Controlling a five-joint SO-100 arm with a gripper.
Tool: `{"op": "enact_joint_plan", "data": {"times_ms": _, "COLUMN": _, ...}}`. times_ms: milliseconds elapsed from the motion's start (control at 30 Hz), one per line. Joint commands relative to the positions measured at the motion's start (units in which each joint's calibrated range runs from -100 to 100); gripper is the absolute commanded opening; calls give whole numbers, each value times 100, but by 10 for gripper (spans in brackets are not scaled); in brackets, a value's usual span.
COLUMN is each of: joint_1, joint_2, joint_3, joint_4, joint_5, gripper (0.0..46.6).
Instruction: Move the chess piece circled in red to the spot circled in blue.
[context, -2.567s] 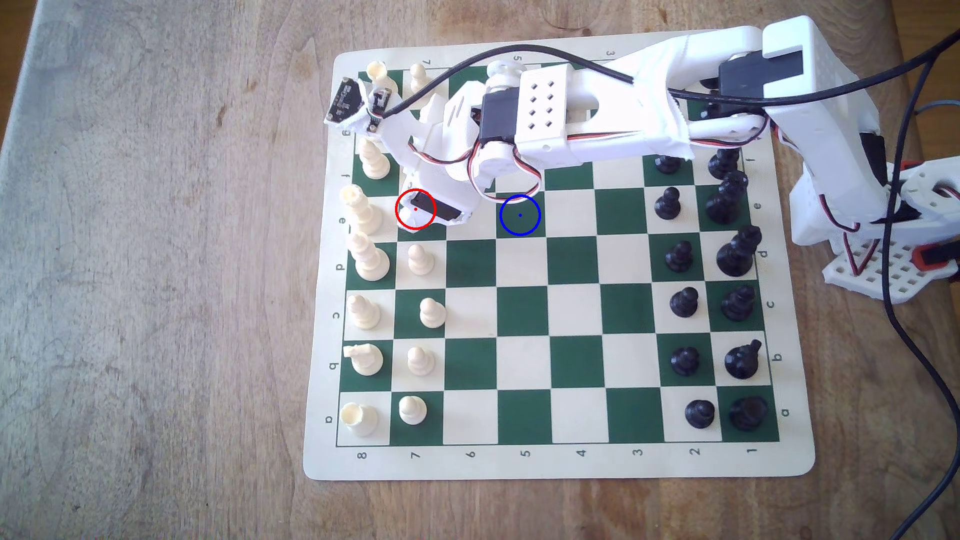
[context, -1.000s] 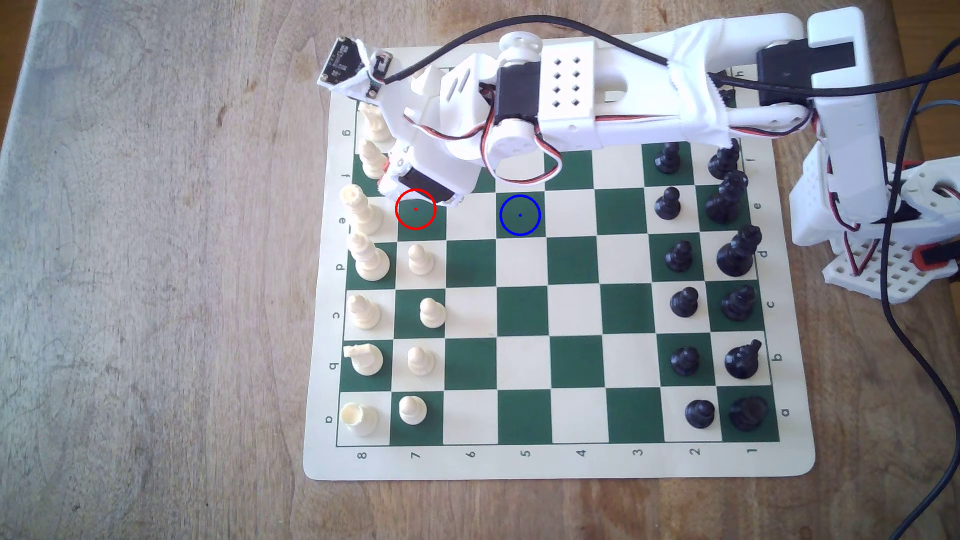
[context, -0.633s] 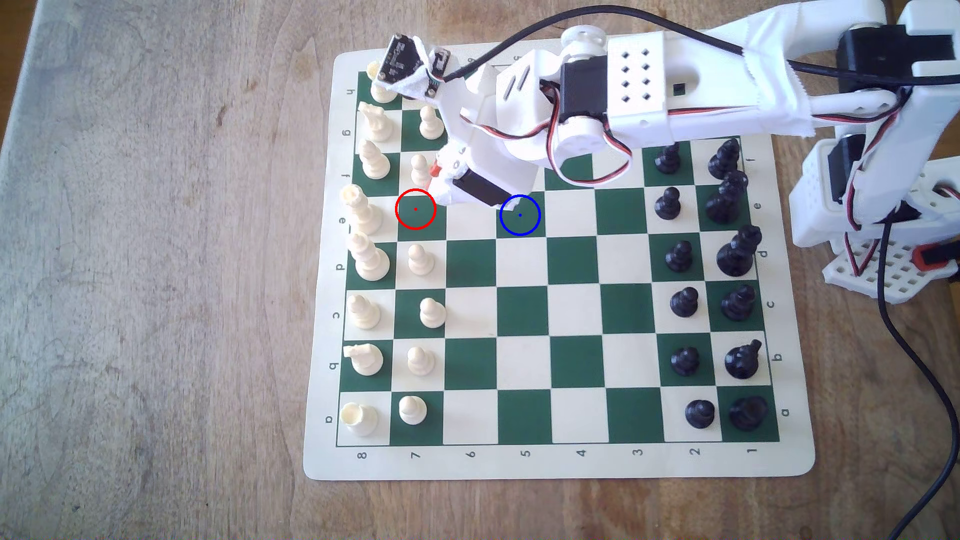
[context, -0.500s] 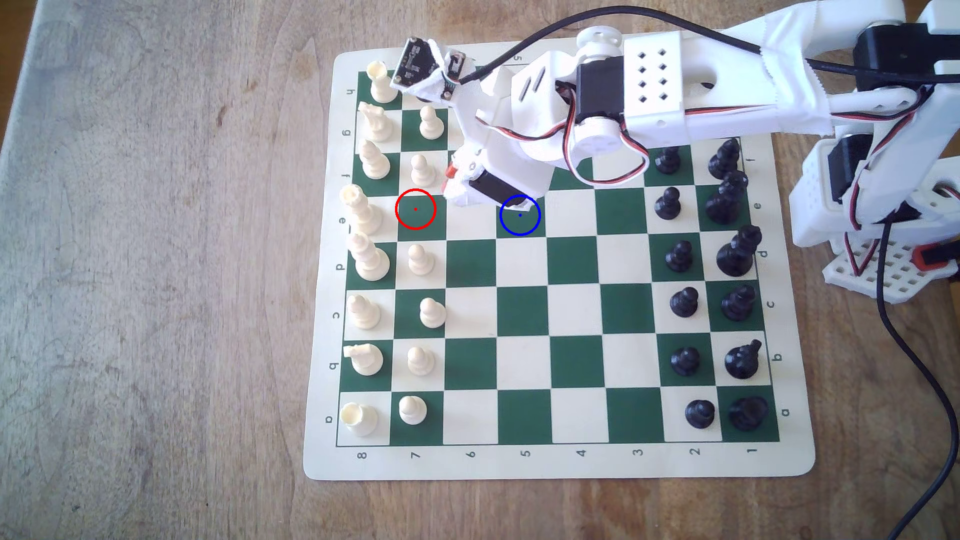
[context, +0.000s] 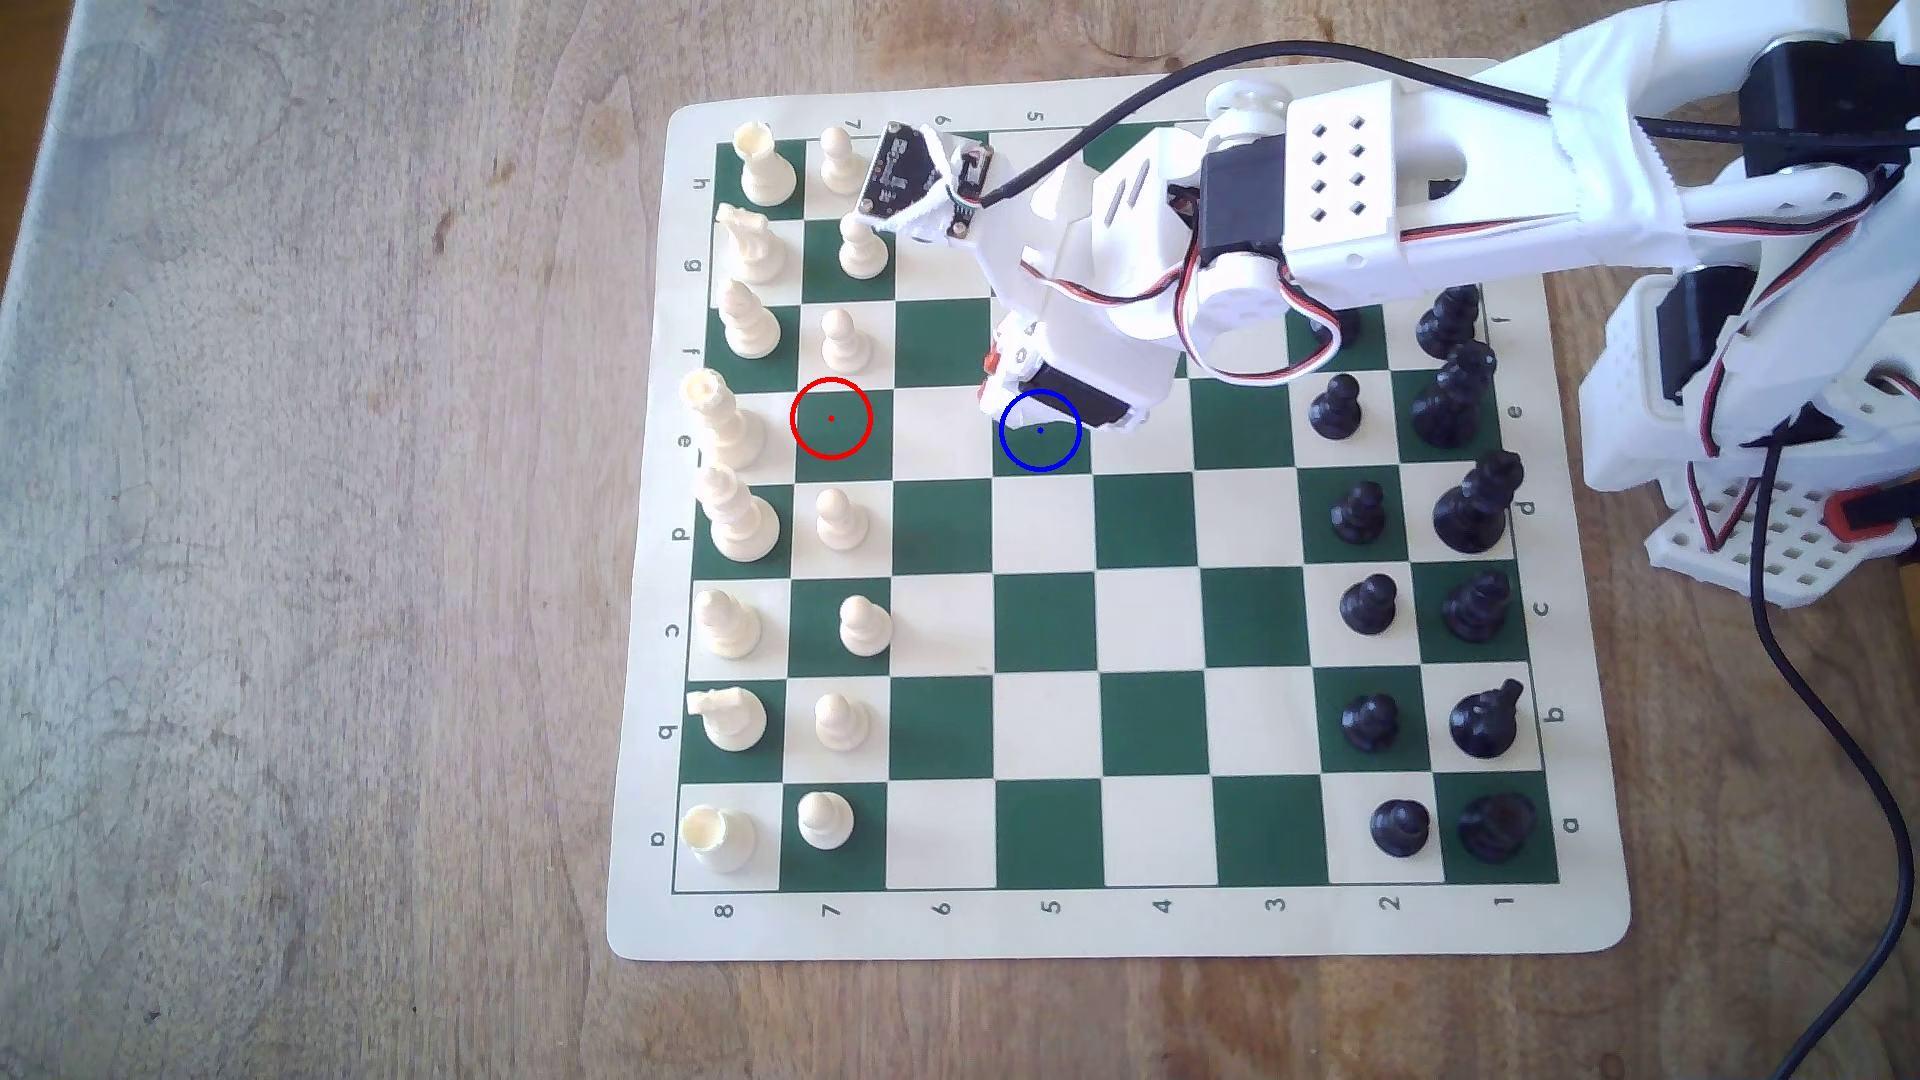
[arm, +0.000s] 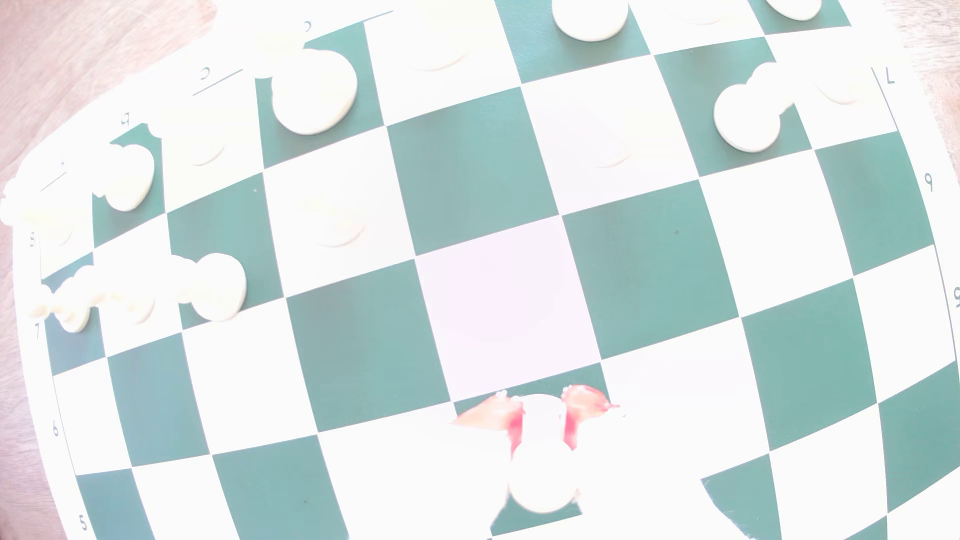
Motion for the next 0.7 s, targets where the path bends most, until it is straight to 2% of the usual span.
{"op": "enact_joint_plan", "data": {"times_ms": 0, "joint_1": 48, "joint_2": -329, "joint_3": -66, "joint_4": 19, "joint_5": 29, "gripper": 4}}
{"op": "enact_joint_plan", "data": {"times_ms": 667, "joint_1": -132, "joint_2": 402, "joint_3": -156, "joint_4": -13, "joint_5": -10, "gripper": 4}}
